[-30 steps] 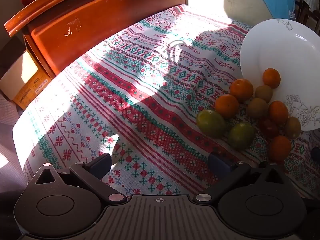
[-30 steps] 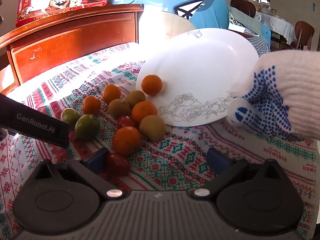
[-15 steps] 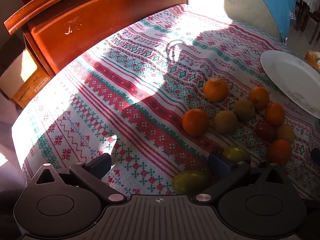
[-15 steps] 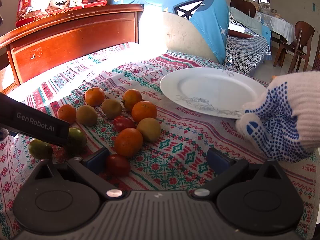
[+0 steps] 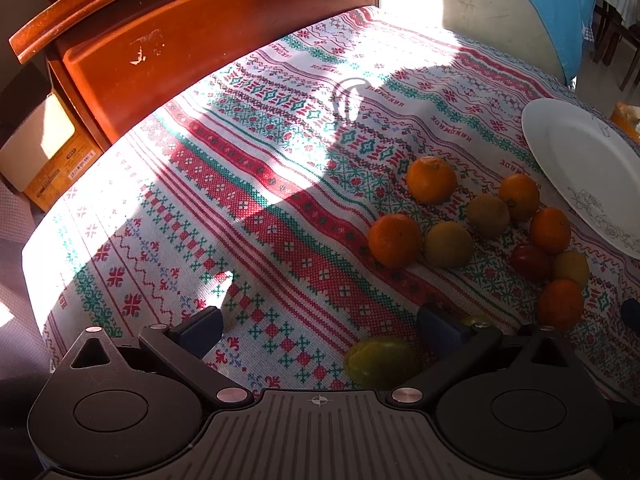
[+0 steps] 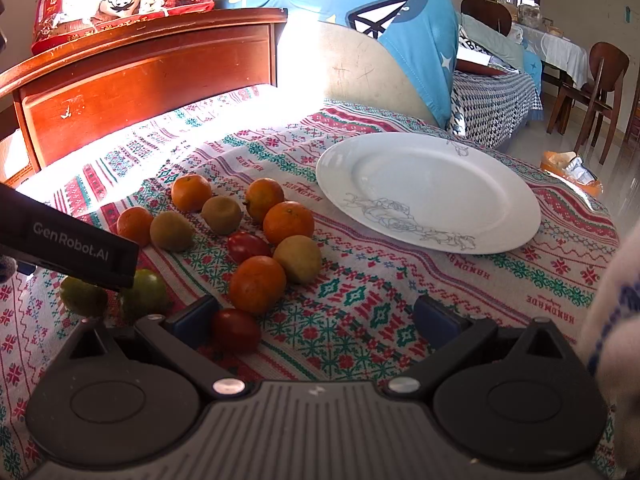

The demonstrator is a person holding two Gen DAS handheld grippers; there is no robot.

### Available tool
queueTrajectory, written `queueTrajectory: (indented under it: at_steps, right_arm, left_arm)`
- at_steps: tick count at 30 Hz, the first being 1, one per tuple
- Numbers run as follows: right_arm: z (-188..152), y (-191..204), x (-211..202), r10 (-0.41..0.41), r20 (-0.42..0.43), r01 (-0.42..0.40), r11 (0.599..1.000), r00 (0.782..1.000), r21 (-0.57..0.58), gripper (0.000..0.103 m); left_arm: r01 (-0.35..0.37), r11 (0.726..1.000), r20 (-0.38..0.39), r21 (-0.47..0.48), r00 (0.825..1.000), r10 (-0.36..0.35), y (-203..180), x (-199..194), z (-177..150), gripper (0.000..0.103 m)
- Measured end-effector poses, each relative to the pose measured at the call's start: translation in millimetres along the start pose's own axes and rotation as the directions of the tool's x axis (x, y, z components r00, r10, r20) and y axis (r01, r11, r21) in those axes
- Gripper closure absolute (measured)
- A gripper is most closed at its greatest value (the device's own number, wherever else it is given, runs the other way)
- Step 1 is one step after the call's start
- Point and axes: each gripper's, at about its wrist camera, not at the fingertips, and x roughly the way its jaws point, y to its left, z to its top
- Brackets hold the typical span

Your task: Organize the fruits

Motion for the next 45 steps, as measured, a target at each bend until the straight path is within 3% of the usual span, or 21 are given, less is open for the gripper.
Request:
queueTrajectory:
  at_steps: [22,27,33,45]
  right_arm:
    - [0.8,0.9,-0.4,-0.004,-0.007,0.004,1.0,1.0,-0.001,0.001]
    - [4.7,2.4,-7.1,-0.02,-0.091,0.021,1.0,0.996,0.009,0.001]
    - [17.1,-1.8,-6.5,-0.023,-0.241,0.029,0.999,0.97,0.024,0.001]
    - [29.6,-15.2,-22.0,-0.037,-0.226,0.062,0.992,0.973,0.107,0.001]
  left_arm:
    - [-0.018,1.0,0.02,-0.013,1.0,0.019,-3.3,-3.1,-3.5,0.0]
    - [-0.039,0.999,0.028,-0.001,0.999,0.039,-7.3,-5.1,-4.0,0.0]
    - [-0.031,0.999,0.008,-0.012,0.999,0.031,-4.2,-5.5,-3.9,0.0]
    - [-0.063,0.998,0.023,0.015,0.998,0.063,-7.4,-21.6,-9.4,0.0]
